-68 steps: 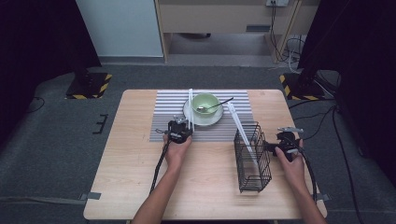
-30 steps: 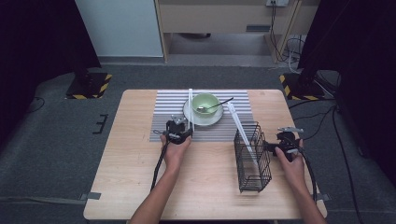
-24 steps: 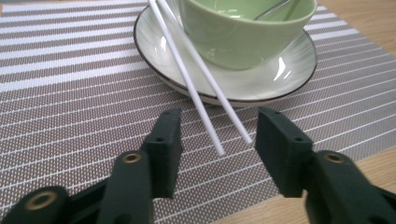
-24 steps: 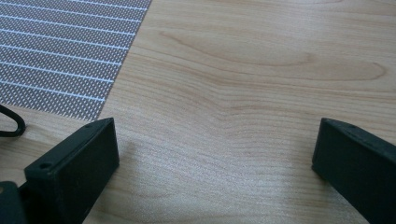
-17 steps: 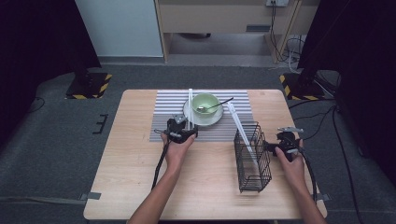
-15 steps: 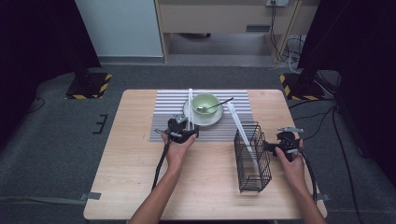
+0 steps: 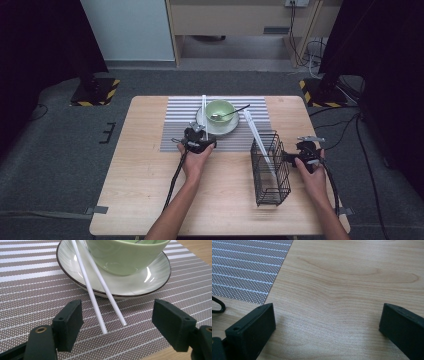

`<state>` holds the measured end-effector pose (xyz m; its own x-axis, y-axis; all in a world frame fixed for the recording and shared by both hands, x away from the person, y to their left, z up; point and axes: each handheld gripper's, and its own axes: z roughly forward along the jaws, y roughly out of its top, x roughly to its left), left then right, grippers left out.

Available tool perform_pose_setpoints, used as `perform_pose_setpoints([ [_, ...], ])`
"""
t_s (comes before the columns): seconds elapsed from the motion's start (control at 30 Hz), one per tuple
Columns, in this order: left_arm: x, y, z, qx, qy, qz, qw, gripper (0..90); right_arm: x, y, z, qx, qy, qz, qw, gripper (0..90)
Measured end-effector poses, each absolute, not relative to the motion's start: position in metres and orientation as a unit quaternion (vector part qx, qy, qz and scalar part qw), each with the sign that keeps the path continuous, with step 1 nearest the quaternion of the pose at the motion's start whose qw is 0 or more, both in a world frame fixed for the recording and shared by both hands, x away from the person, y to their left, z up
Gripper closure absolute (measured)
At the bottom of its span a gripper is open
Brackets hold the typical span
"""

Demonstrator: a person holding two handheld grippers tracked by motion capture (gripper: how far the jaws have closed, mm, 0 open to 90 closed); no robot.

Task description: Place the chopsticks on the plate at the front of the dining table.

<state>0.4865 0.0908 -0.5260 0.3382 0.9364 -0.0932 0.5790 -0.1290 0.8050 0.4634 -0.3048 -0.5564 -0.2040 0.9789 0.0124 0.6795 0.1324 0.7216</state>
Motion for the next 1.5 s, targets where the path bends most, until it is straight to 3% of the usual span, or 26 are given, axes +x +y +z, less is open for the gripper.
perform_pose_setpoints([
  [0.2, 0.487, 0.09, -0.529, 0.723, 0.525, 0.228, 0.387, 31.3, 0.463, -0.305, -0.556, 0.582, 0.712, 0.308, 0.243, 0.7],
  [0.47, 0.488, 0.091, -0.53, 0.722, 0.522, 0.239, 0.386, 51.3, 0.463, -0.305, -0.556, 0.582, 0.712, 0.308, 0.243, 0.7],
  [0.7, 0.486, 0.094, -0.531, 0.719, 0.52, 0.241, 0.392, 63.6, 0.463, -0.305, -0.556, 0.582, 0.712, 0.308, 0.243, 0.7],
  [0.93, 0.485, 0.097, -0.531, 0.714, 0.523, 0.247, 0.395, 71.6, 0.463, -0.305, -0.556, 0.582, 0.712, 0.308, 0.243, 0.7],
  [1.3, 0.483, 0.1, -0.532, 0.712, 0.525, 0.251, 0.393, 73.9, 0.463, -0.305, -0.556, 0.582, 0.712, 0.308, 0.243, 0.7],
  [1.5, 0.483, 0.1, -0.536, 0.713, 0.527, 0.245, 0.392, 69.3, 0.463, -0.305, -0.556, 0.582, 0.712, 0.308, 0.243, 0.7],
])
